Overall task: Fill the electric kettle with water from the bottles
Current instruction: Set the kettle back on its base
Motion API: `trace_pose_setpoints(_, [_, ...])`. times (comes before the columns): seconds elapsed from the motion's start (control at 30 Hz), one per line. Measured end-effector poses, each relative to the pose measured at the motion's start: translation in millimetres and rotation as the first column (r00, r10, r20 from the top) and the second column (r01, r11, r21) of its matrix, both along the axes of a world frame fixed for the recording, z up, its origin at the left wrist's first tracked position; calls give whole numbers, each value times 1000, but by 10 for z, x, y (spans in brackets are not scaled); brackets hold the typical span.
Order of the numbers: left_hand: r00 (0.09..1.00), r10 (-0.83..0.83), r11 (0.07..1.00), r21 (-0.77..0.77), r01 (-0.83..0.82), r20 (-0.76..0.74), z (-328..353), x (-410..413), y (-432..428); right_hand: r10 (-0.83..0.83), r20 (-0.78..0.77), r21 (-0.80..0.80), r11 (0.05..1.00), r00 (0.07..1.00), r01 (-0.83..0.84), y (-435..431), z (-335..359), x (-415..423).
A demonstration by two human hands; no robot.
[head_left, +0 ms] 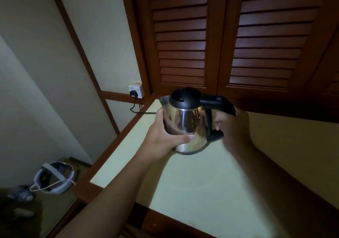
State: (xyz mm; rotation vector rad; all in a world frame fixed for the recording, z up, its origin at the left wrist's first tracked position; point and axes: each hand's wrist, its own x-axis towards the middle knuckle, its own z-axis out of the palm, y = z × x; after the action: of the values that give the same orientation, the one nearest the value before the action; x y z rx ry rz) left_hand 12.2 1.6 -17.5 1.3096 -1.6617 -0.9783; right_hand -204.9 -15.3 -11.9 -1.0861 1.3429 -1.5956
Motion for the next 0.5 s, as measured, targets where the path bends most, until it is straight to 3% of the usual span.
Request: trace_pose_setpoints(0.5, [980,-186,982,15,188,-65,-97,293,-1252,-218,70,29,976,974,216,-763,-63,354])
